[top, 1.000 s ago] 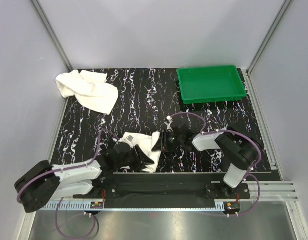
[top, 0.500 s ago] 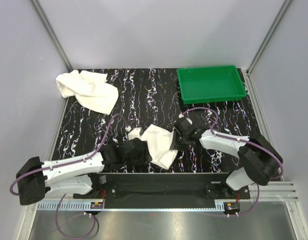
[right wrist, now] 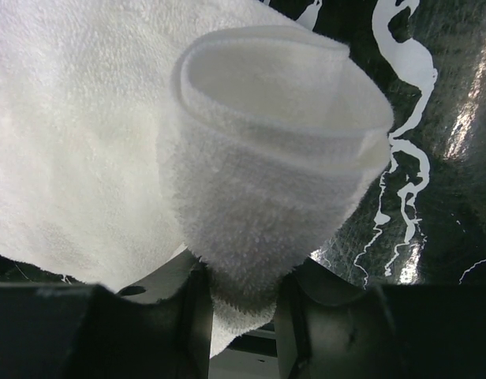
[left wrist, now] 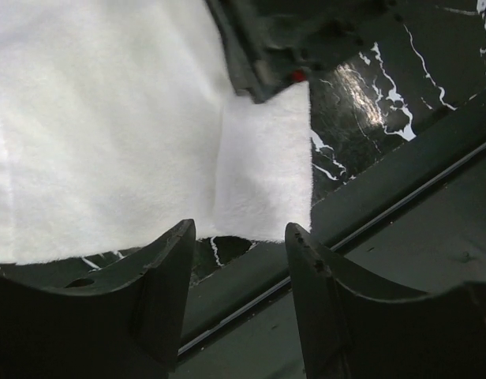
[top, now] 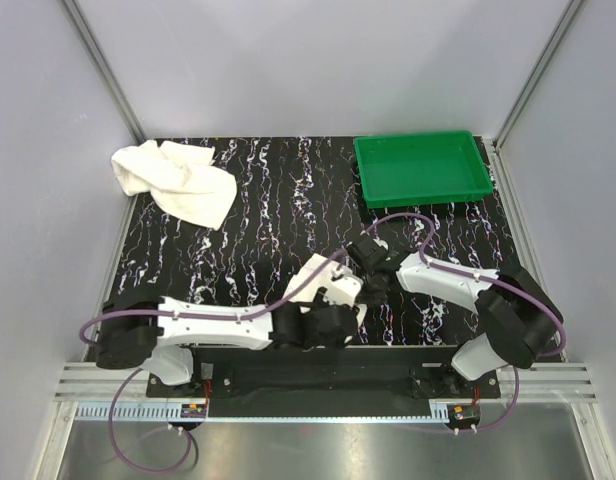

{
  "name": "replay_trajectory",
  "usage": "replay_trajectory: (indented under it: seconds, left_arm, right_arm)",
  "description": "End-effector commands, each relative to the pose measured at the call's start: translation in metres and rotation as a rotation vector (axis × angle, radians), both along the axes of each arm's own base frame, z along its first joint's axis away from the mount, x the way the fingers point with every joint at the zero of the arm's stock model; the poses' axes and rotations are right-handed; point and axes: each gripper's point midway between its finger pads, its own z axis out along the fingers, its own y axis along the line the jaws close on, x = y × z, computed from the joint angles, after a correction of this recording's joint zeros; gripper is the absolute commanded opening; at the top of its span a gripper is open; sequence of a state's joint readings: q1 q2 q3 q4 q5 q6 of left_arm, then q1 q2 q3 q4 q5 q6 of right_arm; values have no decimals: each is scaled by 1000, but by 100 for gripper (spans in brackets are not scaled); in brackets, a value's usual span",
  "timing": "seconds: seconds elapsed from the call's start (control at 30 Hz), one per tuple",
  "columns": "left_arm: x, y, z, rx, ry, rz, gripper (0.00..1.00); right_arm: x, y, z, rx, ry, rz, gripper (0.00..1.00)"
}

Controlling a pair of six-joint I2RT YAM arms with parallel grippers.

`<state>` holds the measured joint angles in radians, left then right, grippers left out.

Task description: Roll the towels

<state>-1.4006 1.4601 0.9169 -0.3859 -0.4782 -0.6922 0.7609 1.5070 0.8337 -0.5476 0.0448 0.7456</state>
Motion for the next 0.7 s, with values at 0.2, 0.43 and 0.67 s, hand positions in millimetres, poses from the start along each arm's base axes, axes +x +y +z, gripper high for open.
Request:
replay_trajectory:
  seconds: [0.2, 0.43, 0.67]
  left_arm:
    - [-12, -44, 5, 59, -135, -68, 57]
    - [-10, -38, -26, 181, -143, -28, 58]
    - [-7, -30, -46, 239, -152, -3, 60]
  right_arm:
    - [-1, -7, -10, -72, 29, 27, 37]
    - [-2, -6, -13, -64, 37, 27, 36]
    - [-4, -5, -15, -58, 40, 32, 36]
